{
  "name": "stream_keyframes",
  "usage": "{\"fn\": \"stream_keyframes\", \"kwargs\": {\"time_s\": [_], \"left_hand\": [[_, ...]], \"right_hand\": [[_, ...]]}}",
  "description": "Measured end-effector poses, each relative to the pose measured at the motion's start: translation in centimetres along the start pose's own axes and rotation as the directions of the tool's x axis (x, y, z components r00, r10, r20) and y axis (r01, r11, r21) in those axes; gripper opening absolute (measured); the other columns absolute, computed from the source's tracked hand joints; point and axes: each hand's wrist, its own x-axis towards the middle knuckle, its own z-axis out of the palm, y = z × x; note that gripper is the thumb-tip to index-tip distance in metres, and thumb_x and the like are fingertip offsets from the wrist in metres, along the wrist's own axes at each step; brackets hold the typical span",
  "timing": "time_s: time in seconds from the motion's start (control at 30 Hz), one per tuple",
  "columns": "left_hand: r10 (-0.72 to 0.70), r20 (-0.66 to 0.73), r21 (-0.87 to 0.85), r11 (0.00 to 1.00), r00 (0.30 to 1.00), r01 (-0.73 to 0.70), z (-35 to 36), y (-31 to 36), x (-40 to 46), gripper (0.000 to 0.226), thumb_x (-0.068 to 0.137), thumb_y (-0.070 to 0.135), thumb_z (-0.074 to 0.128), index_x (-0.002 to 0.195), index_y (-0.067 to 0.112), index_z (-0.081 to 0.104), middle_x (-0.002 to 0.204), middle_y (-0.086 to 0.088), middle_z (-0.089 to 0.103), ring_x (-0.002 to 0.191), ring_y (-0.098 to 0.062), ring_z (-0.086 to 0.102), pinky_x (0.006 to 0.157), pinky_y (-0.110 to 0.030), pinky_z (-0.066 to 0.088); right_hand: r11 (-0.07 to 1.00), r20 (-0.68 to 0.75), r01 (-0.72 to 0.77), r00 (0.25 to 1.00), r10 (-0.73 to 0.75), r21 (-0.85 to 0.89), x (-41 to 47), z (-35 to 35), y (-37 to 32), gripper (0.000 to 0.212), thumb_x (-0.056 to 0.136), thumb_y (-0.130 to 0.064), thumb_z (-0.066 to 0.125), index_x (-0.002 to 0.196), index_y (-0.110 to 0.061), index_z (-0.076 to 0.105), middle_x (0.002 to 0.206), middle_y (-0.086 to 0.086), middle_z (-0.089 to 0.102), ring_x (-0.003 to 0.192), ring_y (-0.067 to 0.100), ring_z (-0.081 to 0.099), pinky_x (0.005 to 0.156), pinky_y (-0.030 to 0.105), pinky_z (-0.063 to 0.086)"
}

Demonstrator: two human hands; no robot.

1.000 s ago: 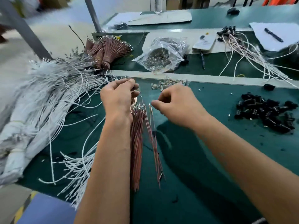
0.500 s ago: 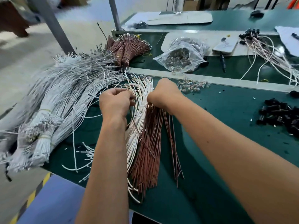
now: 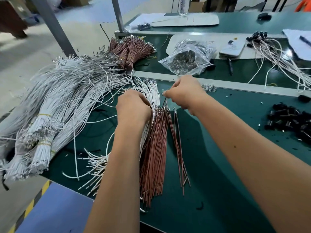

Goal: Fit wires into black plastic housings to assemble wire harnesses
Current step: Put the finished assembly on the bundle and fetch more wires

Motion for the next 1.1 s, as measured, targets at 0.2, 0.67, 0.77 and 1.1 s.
{"fn": "stream_keyframes", "kwargs": {"time_s": [0.2, 0.67, 0.77, 1.1], "left_hand": [[0.023, 0.059, 0.131, 0.991, 0.998, -0.031, -0.6, 0.3, 0.1, 0.014, 0.081, 0.01, 0.075, 0.093, 0.017, 0.076, 0.098, -0.011, 0.072, 0.098, -0.031, 0.068, 0.092, -0.038, 0.056], [0.041, 0.117, 0.103, 0.993, 0.992, -0.053, -1.4, -0.5, 0.7, 0.011, 0.086, 0.003, 0.065, 0.08, 0.012, 0.069, 0.085, -0.013, 0.07, 0.08, -0.03, 0.067, 0.067, -0.033, 0.053], [0.024, 0.072, -0.228, 0.974, 0.997, -0.008, -1.5, -0.3, 1.0, 0.017, 0.085, 0.002, 0.071, 0.076, 0.015, 0.064, 0.079, -0.012, 0.069, 0.075, -0.028, 0.068, 0.072, -0.037, 0.058], [0.076, 0.211, -0.352, 0.936, 0.975, 0.004, -2.6, 0.9, 0.5, 0.02, 0.083, -0.008, 0.073, 0.071, 0.006, 0.064, 0.06, -0.008, 0.061, 0.035, -0.001, 0.053, 0.039, -0.014, 0.041]], "right_hand": [[0.987, -0.104, 0.112, 0.987, -0.124, -0.114, -0.8, 1.9, -0.5, 0.023, 0.089, -0.026, 0.073, 0.095, -0.004, 0.076, 0.092, 0.013, 0.074, 0.091, 0.029, 0.07, 0.084, 0.039, 0.06], [0.998, -0.064, 0.063, 0.996, -0.061, 0.02, -1.7, 3.2, -0.7, 0.022, 0.092, -0.023, 0.068, 0.088, -0.002, 0.074, 0.089, 0.018, 0.074, 0.09, 0.036, 0.071, 0.082, 0.042, 0.061], [0.988, -0.024, 0.081, 0.997, -0.078, 0.13, -2.2, 2.9, -0.9, 0.029, 0.098, -0.025, 0.066, 0.084, -0.001, 0.075, 0.081, 0.018, 0.074, 0.076, 0.034, 0.069, 0.071, 0.042, 0.059], [0.75, 0.293, -0.162, 0.955, -0.045, 0.642, -3.3, 2.6, -0.2, 0.012, 0.102, -0.008, 0.064, 0.094, 0.001, 0.067, 0.063, 0.009, 0.056, 0.041, 0.008, 0.044, 0.035, 0.016, 0.032]]}}
